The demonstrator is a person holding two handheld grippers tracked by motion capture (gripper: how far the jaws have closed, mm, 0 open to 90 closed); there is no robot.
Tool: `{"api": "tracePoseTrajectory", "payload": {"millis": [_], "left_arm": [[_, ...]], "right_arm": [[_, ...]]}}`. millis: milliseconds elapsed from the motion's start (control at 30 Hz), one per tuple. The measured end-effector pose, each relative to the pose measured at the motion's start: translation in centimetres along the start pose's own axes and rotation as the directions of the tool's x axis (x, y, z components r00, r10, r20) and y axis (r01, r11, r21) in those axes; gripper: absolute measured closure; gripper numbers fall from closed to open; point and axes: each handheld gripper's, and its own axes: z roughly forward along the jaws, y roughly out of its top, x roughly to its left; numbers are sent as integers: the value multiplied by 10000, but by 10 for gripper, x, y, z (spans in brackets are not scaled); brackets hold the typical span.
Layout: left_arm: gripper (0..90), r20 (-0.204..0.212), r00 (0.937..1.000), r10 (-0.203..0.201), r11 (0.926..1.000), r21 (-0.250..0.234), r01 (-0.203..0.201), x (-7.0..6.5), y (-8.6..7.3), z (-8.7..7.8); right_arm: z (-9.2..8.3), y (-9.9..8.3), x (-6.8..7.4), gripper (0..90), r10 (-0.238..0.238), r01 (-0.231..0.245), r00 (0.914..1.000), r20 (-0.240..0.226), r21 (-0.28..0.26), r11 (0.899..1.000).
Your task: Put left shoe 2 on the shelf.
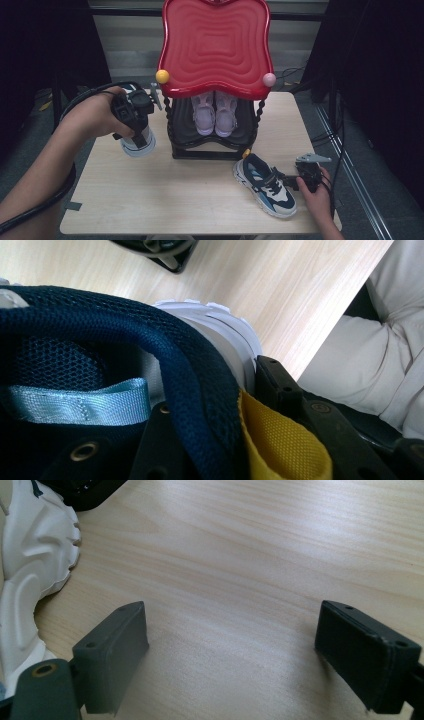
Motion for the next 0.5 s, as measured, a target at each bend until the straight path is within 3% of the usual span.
{"api": "tracePoseTrajectory", "payload": {"millis": [500], "left_arm": [[679,-401,9990,190,9997,-126,-196,-2,12,-31]], "right_arm": [[0,0,0,127,-39,39,10000,-2,7,10000]]}}
